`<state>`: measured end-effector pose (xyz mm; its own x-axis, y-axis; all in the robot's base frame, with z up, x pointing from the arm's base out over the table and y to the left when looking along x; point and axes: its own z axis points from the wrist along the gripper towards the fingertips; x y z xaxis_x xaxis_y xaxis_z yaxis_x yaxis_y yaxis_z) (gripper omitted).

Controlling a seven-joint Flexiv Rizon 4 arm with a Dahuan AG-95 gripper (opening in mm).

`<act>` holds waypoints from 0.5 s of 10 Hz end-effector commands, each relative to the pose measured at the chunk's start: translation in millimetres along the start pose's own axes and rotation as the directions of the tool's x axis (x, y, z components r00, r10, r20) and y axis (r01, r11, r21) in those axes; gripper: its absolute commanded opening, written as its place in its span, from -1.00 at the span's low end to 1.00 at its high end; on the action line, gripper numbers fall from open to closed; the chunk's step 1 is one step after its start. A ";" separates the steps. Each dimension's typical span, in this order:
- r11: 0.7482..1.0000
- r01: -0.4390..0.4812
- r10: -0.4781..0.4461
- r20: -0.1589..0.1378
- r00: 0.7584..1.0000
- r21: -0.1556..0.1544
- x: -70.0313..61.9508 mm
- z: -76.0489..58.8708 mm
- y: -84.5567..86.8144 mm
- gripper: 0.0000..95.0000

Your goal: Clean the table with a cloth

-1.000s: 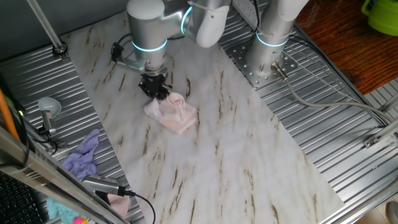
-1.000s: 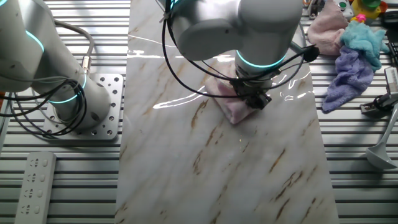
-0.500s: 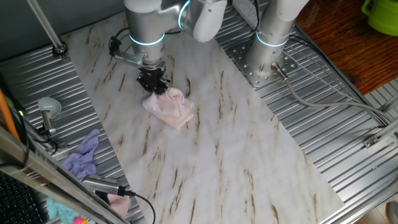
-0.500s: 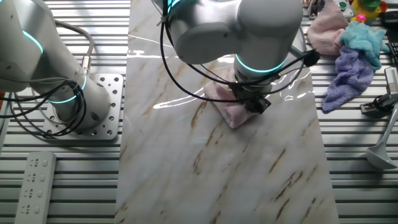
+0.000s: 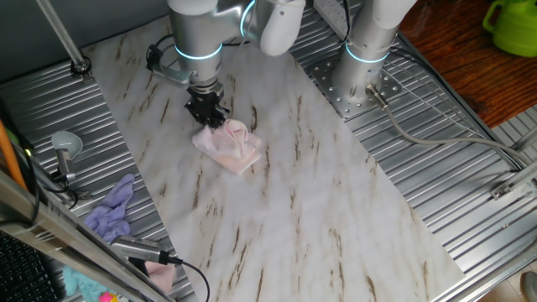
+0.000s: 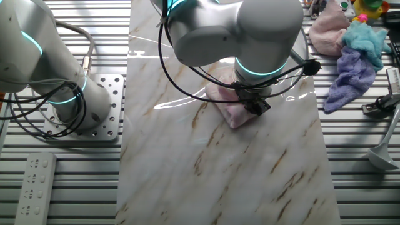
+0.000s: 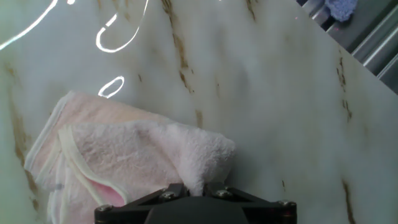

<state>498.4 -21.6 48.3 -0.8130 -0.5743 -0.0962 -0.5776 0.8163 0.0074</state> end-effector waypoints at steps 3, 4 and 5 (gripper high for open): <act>0.999 -0.039 0.039 -0.008 0.999 0.012 -0.1 0.4 -0.6 -1.00; 0.999 -0.031 0.031 -0.010 0.999 0.014 -0.1 0.4 -0.6 -1.00; 1.000 -0.011 0.011 -0.012 1.000 0.017 -0.1 0.4 -0.6 -1.00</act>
<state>499.2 -21.5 48.0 -0.8213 -0.5643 -0.0838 -0.5657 0.8246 -0.0093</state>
